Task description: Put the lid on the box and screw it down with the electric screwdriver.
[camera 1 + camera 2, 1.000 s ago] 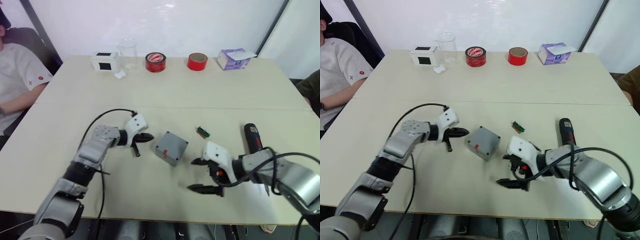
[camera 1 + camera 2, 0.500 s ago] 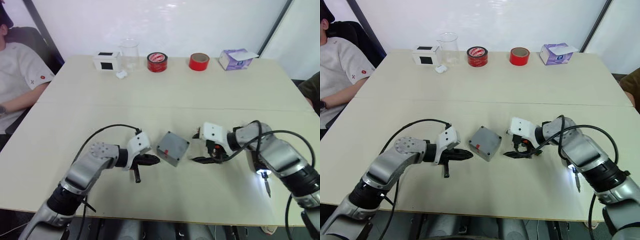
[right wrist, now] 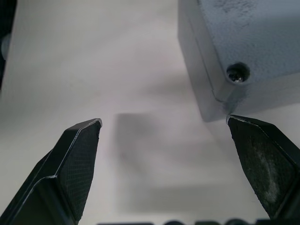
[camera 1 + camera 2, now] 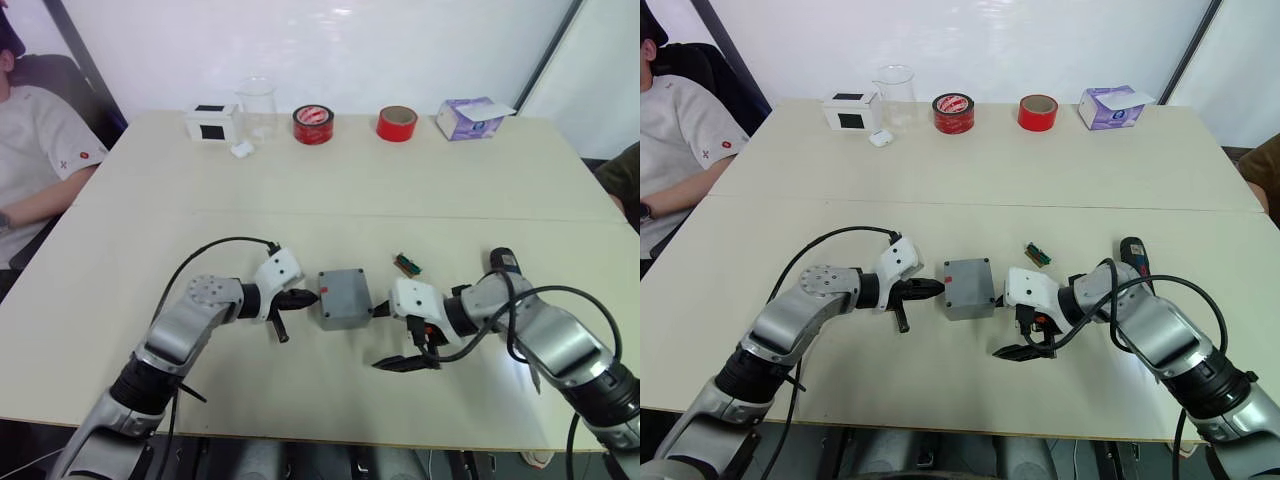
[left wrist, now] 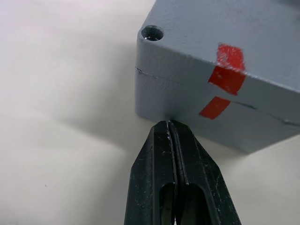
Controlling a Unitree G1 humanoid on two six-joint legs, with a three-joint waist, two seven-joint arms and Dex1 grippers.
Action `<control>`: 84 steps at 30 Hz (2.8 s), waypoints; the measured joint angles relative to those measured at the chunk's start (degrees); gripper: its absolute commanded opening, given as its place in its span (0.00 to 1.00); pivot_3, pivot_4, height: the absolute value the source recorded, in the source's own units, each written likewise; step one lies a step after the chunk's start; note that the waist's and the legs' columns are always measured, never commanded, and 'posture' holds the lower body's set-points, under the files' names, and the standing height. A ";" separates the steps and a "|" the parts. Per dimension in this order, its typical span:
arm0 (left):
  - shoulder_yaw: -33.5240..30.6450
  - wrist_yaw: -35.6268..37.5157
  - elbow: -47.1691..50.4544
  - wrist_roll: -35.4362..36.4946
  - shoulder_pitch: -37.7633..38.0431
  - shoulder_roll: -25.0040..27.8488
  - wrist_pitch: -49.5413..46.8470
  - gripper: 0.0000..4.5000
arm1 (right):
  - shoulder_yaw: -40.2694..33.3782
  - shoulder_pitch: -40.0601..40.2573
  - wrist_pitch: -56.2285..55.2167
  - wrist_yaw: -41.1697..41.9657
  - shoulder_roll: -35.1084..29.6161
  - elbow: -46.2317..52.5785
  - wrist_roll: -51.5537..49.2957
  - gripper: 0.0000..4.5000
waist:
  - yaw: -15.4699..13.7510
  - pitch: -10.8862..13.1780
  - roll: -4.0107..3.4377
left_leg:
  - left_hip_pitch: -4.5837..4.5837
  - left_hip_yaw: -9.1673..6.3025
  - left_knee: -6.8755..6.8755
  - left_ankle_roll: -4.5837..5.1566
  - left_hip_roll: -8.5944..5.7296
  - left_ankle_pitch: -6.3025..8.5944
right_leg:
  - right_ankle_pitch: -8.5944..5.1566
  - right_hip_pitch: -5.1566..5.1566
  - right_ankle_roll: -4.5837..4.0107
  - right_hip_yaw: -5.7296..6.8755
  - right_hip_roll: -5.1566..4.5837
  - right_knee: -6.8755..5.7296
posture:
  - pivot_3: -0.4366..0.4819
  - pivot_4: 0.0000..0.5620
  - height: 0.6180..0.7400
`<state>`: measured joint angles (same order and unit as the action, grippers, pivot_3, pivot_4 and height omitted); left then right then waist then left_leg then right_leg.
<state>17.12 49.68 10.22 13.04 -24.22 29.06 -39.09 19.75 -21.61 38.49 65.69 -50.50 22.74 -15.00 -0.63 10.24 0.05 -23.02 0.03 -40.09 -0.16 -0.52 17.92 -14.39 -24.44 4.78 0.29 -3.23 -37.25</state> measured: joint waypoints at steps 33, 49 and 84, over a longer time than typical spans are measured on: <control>-13.50 7.43 10.37 17.92 0.68 9.23 -14.39 0.00 | -31.30 13.35 16.04 -15.58 2.18 5.31 -11.71 0.99 | -0.06 0.00 0.01 | 0.02 -0.02 0.00 0.00 0.01 0.00 | 0.00 0.05 0.00 0.00 0.00 0.00 | 0.48 0.27 1.00; -13.14 8.23 13.36 25.22 -7.01 11.06 -17.69 0.00 | -33.60 20.76 10.54 -23.12 6.58 0.52 -10.98 0.48 | 0.41 -0.01 0.01 | 0.16 0.03 0.02 0.00 0.05 0.00 | 0.00 0.13 0.00 -0.07 0.20 -0.04 | 0.48 0.27 1.00; -13.14 6.93 13.38 26.38 -5.34 11.54 -17.74 0.00 | -28.40 17.02 10.15 -27.19 6.40 1.63 -11.21 0.16 | 0.21 -0.01 0.01 | 0.16 0.03 0.02 0.00 0.07 0.00 | 0.00 0.13 -0.01 -0.10 0.23 -0.03 | 0.48 0.27 1.00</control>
<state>3.98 56.61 23.61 39.42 -29.56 40.60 -56.82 -8.65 -4.59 48.64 38.50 -44.10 24.37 -26.21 -0.42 10.23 0.06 -22.85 0.06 -40.07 -0.16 -0.45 17.92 -14.39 -24.31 4.78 0.19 -3.00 -37.28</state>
